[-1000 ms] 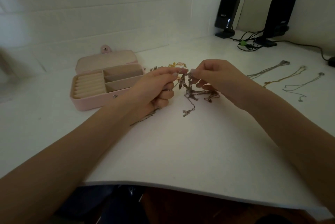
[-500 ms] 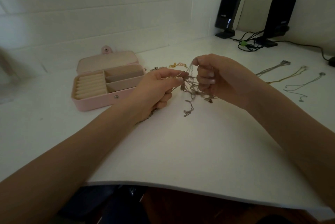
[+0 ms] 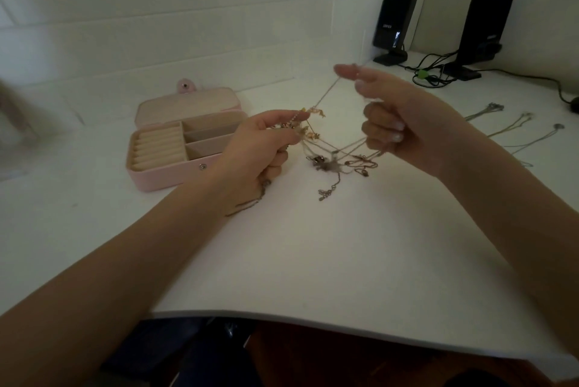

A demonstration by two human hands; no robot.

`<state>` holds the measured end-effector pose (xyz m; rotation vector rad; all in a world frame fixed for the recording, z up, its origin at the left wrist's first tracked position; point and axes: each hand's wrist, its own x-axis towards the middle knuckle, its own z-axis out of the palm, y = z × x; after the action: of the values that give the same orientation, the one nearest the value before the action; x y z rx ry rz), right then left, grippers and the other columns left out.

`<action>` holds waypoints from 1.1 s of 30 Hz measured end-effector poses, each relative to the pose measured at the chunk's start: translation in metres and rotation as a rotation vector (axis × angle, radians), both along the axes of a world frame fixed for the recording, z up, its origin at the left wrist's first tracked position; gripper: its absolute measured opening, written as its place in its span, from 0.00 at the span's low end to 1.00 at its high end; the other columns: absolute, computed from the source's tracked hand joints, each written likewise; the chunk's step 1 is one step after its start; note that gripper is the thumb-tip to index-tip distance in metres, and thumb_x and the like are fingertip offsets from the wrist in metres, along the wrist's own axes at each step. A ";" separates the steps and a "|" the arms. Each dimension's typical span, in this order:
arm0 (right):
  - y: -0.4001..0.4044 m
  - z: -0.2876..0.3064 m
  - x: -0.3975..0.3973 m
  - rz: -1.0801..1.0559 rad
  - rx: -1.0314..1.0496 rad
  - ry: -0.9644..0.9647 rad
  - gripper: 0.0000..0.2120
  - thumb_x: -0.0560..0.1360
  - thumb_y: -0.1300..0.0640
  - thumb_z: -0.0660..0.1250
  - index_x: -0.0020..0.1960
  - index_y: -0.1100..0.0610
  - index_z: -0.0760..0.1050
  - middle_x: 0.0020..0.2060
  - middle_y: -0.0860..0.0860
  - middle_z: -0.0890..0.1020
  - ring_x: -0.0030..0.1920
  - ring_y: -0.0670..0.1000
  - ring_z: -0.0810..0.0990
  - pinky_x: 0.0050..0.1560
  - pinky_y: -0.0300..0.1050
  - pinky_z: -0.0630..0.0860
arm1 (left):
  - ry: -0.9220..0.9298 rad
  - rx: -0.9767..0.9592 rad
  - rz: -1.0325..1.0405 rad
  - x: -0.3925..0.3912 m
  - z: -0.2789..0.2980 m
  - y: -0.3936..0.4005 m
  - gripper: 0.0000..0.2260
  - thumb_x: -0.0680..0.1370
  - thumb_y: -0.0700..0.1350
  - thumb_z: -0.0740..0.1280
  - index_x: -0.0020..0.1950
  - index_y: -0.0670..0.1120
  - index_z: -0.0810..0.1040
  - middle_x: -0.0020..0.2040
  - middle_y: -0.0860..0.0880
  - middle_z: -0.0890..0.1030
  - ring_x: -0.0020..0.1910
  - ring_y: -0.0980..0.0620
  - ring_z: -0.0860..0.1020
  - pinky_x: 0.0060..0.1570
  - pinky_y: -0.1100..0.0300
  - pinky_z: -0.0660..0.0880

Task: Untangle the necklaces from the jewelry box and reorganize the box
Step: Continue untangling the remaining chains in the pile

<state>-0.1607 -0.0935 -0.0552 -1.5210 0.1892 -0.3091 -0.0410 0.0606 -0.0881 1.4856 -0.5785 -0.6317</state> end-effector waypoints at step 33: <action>0.011 -0.010 0.011 -0.159 -0.435 -0.079 0.07 0.77 0.57 0.66 0.43 0.58 0.79 0.36 0.50 0.84 0.38 0.48 0.82 0.48 0.40 0.80 | 0.076 -0.086 -0.092 -0.007 0.015 0.004 0.15 0.79 0.35 0.56 0.58 0.46 0.79 0.22 0.55 0.56 0.19 0.59 0.53 0.19 0.70 0.50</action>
<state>-0.1496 -0.0830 -0.0655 -1.9233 0.1881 -0.5636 -0.0480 0.0643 -0.0731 1.3552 -0.6108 -0.7233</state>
